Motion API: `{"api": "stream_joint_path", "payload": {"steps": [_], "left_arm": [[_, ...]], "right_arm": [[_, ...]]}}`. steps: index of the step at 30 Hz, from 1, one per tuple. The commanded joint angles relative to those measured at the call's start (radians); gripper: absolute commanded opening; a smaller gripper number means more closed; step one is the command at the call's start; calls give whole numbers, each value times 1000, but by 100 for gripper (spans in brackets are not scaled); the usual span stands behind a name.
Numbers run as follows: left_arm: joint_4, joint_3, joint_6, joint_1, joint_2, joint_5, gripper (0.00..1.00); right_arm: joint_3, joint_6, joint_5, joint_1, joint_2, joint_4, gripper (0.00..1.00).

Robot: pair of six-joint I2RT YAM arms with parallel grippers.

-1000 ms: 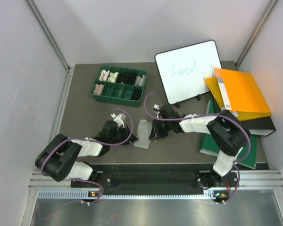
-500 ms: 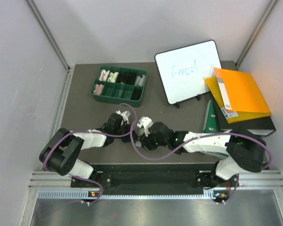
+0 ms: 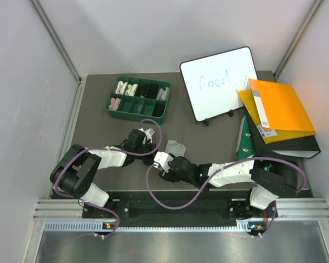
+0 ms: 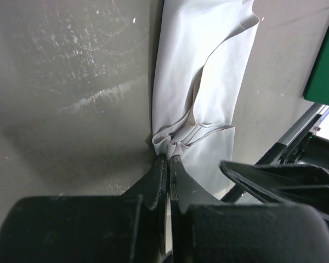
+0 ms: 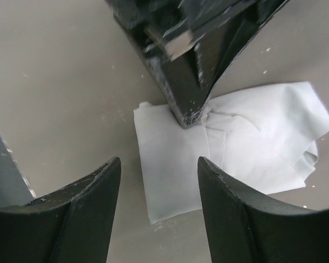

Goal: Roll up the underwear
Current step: Roll the underwear to the center of the board.

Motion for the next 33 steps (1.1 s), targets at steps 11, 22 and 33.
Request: {"api": "stream_joint_path", "payload": {"steps": [11,22,33], "left_arm": [[-148,15,68,-3,21,-8,0],[-148,0,33,12,-95,-29,21],[-259,-71,54,63,-390,-186,54]], "right_arm": [[14,-36,93,14,136,3,46],[79,-5,-85,12,144,-125,0],[208,181,-557,-143,105,-250,0]]}}
